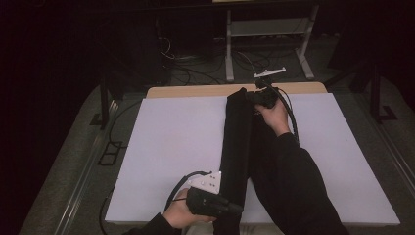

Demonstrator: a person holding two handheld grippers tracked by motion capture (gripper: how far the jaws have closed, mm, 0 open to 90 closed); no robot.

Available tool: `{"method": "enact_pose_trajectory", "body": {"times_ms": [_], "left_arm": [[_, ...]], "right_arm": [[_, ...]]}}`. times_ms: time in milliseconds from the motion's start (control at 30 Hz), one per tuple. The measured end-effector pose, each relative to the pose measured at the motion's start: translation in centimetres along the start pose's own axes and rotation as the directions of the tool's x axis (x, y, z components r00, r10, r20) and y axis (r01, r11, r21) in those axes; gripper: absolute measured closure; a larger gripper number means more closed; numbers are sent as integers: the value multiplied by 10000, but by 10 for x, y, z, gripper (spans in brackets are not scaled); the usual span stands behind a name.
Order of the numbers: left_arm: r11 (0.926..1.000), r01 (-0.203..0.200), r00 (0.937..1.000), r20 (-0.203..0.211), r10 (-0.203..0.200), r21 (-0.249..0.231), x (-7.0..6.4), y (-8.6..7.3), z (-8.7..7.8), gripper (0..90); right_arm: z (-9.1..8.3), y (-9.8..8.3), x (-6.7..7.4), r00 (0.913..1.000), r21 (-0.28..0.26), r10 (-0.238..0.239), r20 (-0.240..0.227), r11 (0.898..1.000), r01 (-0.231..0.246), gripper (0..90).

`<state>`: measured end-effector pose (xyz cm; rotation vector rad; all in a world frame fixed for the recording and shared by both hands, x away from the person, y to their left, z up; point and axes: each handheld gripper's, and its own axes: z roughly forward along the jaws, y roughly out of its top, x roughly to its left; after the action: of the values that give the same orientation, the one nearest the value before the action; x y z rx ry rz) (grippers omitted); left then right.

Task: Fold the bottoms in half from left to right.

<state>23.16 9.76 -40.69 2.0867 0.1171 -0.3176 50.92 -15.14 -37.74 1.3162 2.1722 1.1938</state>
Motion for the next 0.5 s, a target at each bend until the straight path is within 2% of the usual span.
{"method": "enact_pose_trajectory", "body": {"times_ms": [267, 500], "left_arm": [[9999, 125, 9995, 280, -122, -102, 6, 8, 15, 892], [9996, 251, 9991, 348, -245, -149, 9, 14, 29, 892]], "right_arm": [[-3, -1, -12, 9999, 254, -112, -57, 9996, 113, 861], [-6, -5, -27, 9997, 551, 18, -260, 9985, -4, 863]]}}
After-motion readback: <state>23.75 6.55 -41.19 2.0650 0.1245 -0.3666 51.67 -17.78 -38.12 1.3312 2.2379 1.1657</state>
